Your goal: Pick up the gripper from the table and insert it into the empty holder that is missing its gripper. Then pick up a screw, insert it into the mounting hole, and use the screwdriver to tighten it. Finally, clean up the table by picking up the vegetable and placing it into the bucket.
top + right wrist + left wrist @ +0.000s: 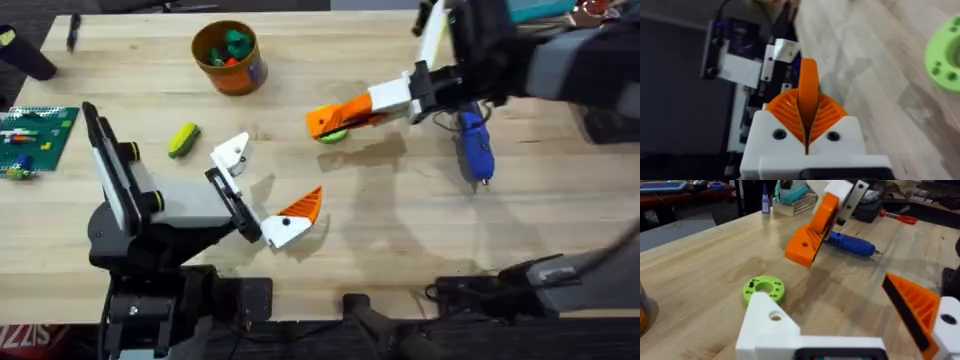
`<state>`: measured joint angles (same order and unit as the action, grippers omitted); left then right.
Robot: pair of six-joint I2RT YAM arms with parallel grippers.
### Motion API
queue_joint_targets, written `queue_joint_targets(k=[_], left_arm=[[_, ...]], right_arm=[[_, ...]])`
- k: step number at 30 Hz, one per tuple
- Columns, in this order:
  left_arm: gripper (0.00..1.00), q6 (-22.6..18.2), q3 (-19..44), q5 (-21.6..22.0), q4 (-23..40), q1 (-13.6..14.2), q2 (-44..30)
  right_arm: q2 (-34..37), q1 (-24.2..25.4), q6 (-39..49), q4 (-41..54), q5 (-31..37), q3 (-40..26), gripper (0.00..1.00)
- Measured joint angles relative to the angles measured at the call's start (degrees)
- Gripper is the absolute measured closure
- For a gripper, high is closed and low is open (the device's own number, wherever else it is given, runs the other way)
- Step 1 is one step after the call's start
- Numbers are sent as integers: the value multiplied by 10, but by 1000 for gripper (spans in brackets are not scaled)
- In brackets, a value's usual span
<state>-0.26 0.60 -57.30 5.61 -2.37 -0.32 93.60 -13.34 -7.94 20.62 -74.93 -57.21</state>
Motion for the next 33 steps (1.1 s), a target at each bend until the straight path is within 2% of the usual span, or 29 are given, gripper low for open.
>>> queue_joint_targets(k=[4, 12, 20, 27, 33], left_arm=[[15, 0, 0, -3, 0, 0, 0], [15, 0, 0, -6, 1, 0, 0], [15, 0, 0, -6, 1, 0, 0], [15, 0, 0, -6, 1, 0, 0], [15, 0, 0, -6, 1, 0, 0]], right_arm=[[57, -14, 5, -36, -73, 0, 989], [71, -66, 5, -40, -115, 2, 989], [71, -134, -15, -57, -116, 2, 989], [71, -146, -105, -178, -108, 2, 989], [71, -150, -169, -197, -82, 2, 989]])
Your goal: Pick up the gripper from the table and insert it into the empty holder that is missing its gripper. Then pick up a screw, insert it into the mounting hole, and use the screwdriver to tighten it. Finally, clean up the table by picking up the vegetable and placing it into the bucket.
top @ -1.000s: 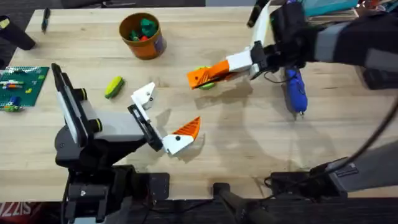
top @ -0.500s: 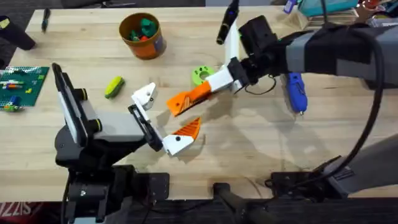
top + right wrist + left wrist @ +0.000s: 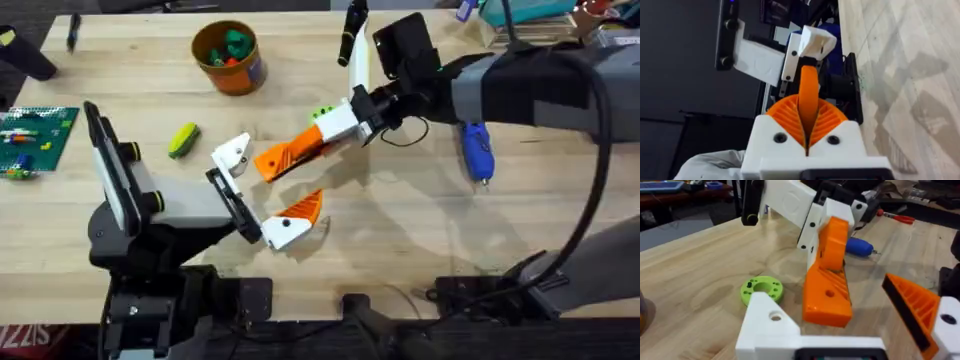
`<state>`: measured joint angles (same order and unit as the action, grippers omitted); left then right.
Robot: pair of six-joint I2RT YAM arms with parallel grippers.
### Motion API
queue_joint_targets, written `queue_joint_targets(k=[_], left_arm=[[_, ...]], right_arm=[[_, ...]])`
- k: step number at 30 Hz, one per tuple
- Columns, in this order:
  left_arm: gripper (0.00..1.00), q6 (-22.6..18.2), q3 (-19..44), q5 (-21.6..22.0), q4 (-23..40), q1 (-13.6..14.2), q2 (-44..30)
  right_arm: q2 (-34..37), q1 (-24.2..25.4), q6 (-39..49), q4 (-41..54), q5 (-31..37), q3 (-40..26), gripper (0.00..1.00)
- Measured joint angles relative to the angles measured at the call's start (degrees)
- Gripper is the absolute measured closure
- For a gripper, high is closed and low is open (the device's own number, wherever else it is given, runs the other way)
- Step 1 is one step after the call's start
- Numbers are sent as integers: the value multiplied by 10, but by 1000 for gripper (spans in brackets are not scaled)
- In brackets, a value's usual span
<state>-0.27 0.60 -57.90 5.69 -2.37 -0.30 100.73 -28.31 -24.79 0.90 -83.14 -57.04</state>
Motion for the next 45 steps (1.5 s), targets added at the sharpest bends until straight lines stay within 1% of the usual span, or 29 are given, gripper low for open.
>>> queue_joint_targets(k=[7, 13, 17, 24, 34, 45], left_arm=[[15, 0, 0, 0, 0, 0, 0], [15, 0, 0, 0, 0, 0, 0], [16, 0, 0, 0, 0, 0, 0], [15, 0, 0, 0, 0, 0, 0], [15, 0, 0, -3, 1, 0, 0], [15, 0, 0, -5, 1, 0, 0]], right_arm=[[3, -1, -79, -90, 8, 0, 989], [28, -7, -129, -103, 8, 0, 990], [47, -8, -164, -147, 5, 0, 991], [50, -8, -229, -189, -13, 0, 991], [50, -9, -250, -203, -35, 0, 992], [50, -9, -263, -213, -33, 0, 992]])
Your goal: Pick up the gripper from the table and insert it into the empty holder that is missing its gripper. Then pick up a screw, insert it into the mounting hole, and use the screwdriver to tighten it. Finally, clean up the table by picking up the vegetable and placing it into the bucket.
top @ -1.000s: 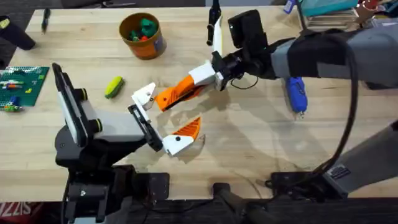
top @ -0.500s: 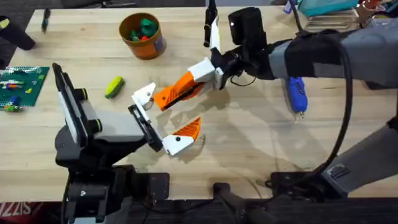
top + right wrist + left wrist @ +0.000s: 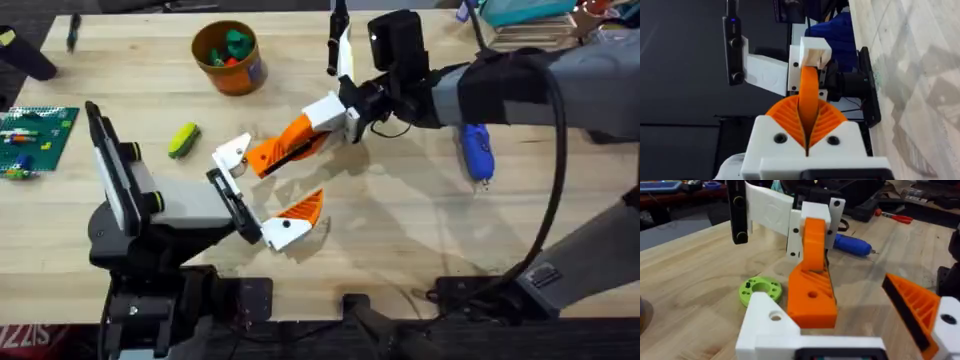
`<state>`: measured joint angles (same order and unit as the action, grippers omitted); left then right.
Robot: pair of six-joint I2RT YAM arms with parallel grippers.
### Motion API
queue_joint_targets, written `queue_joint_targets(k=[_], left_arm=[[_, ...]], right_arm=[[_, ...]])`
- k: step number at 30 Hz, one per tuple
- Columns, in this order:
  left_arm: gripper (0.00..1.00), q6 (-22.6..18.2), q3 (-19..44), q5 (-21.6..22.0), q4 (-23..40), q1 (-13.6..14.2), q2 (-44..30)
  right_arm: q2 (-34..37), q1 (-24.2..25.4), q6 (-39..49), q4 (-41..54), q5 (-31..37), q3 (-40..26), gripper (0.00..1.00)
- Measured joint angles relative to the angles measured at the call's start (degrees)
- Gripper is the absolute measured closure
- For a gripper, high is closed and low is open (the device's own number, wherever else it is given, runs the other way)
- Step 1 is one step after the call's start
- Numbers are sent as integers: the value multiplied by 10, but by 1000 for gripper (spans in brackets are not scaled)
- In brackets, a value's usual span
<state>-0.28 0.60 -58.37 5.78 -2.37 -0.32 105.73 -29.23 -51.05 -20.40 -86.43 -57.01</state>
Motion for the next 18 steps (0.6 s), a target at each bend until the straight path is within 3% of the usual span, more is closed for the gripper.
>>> queue_joint_targets(k=[18], left_arm=[[15, 0, 0, -1, 0, 0, 0]], right_arm=[[12, -6, -13, -4, 15, 0, 992]])
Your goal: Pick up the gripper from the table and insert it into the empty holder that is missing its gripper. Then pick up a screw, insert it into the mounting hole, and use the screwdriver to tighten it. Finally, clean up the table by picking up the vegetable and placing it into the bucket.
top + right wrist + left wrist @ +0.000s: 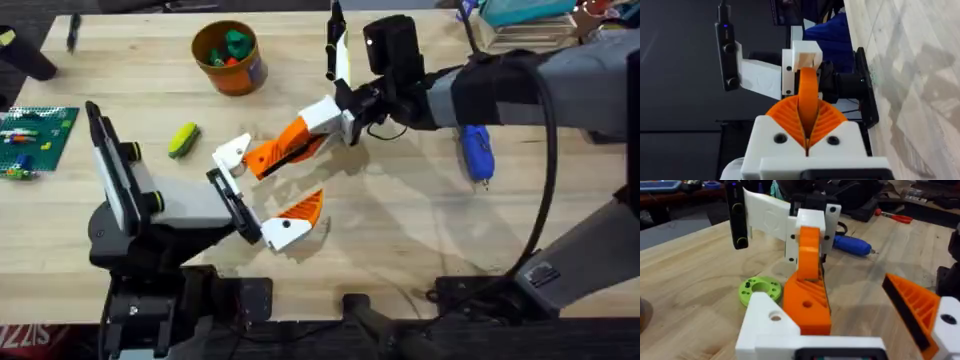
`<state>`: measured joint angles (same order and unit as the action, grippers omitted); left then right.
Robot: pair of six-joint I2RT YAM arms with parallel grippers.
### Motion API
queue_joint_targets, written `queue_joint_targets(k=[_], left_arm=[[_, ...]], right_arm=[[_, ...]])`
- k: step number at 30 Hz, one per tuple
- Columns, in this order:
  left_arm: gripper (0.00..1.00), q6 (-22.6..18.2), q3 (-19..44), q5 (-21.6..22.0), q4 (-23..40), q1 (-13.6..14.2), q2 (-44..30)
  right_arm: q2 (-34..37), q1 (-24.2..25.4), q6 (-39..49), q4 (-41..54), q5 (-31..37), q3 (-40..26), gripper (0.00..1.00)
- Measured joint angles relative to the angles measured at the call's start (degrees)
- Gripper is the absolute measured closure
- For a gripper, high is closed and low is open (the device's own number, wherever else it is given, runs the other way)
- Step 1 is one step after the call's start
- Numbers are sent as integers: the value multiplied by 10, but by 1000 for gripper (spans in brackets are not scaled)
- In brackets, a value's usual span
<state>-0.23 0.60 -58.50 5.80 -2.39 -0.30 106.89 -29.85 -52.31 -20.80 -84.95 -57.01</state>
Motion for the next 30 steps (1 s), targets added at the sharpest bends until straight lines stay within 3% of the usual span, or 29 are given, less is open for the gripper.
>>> queue_joint_targets(k=[11, 18, 30], left_arm=[[14, 0, 0, 0, 0, 0, 0], [16, -9, 0, 2, -1, 0, 0], [15, -10, 0, 12, -1, 0, 0]], right_arm=[[0, 0, -5, -9, 0, 0, 992], [0, 0, -48, -91, 13, 0, 992], [0, -9, -75, -96, 31, 1, 992]])
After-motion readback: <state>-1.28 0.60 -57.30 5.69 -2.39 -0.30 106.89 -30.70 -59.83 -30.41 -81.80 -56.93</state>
